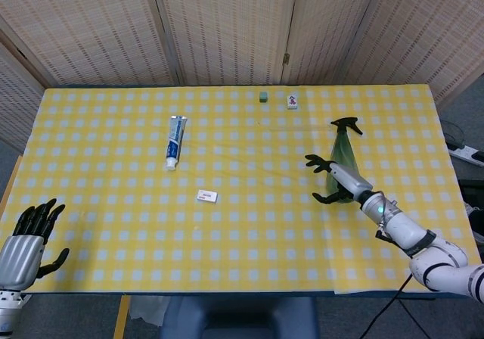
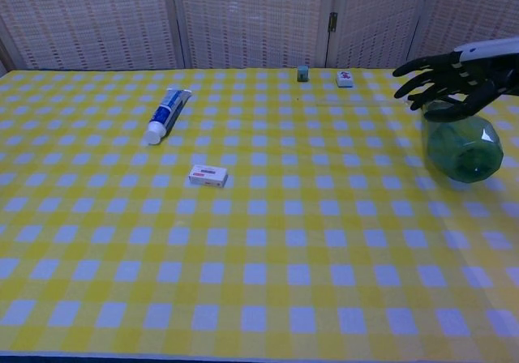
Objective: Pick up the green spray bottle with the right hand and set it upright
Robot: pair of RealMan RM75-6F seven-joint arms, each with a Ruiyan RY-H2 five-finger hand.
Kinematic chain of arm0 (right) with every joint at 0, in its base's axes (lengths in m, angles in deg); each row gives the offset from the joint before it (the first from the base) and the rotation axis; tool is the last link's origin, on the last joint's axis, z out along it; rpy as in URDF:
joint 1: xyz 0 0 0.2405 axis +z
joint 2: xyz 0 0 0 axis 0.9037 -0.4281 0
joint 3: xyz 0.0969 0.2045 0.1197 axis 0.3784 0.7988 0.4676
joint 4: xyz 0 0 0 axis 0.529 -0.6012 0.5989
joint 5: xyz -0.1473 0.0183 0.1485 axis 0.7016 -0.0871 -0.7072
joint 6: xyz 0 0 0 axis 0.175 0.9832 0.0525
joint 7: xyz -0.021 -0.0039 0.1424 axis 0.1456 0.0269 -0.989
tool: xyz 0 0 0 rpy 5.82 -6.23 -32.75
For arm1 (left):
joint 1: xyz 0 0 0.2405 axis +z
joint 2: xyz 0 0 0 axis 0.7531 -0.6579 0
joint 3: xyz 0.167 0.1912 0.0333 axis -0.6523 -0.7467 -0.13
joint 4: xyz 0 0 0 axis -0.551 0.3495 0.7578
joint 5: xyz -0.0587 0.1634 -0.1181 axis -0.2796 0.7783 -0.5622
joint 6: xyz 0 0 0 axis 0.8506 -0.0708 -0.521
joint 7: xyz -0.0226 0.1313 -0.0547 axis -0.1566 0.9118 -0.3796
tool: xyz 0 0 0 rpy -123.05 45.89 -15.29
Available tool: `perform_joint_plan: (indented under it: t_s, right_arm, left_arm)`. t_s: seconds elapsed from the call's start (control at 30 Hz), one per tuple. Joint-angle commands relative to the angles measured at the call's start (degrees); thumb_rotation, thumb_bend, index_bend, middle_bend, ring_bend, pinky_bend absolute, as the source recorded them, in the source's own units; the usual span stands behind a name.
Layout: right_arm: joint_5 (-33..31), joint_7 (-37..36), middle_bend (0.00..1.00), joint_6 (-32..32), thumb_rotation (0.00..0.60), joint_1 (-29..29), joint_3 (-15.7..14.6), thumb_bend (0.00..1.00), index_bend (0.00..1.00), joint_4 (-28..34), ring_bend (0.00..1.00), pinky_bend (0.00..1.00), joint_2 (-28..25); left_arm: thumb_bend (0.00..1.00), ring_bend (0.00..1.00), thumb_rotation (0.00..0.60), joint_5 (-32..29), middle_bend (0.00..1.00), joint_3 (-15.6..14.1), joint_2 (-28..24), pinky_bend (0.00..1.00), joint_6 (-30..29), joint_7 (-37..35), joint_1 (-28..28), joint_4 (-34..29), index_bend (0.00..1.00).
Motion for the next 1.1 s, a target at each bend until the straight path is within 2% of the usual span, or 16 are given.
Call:
perform_joint_plan:
  t_s: [0.03,0.3,0.77,0.93,1.1]
  right_arm:
    - [-0.51,1.25,0.17,-0.73,0.6,1.13,-1.15,0.42,0.02,-0.65,0.2,0.0,1.56]
    - [-2.55,4.41,0.17,-1.54,0.6,0.84,-4.67,0.42,0.03,-1.23,0.2,0.0,1.74]
    - [-2.18,5.96,0.18,-1.04,0.6,-3.53,-11.83,0.42,0.03,-3.31,0.2,0.0,-5.44]
    - [-4.1,7.6,0.18,-0.18,0.6,-4.82,-12.38,0.42,0.03,-7.61,0.2,0.0,-6.71]
    - [-8.67,7.33,0.18,-2.73,0.6,-4.2,-10.75,0.42,0.03,-15.21,0.2,0.0,-4.32]
  left_arm:
    - [0.38,0.04,0.6,0.23,0.02,-0.08,-0.15,0.0,-0.17,-0.34,0.07,0.02,0.0]
    - [0.38,0.04,0.6,0.53,0.02,-0.13,-0.52,0.0,-0.83,-1.22,0.39,0.05,0.0]
    - [0.38,0.04,0.6,0.25,0.02,-0.06,-0.02,0.0,0.67,-0.11,-0.35,0.09,0.0]
    - [0.38,0.04,0.6,0.26,0.02,-0.11,0.2,0.0,1.2,0.51,-0.66,-0.03,0.0]
    - [0.38,0.04,0.6,0.14,0.02,-0.23,0.55,0.0,2.0,1.42,-1.01,-0.02,0.0]
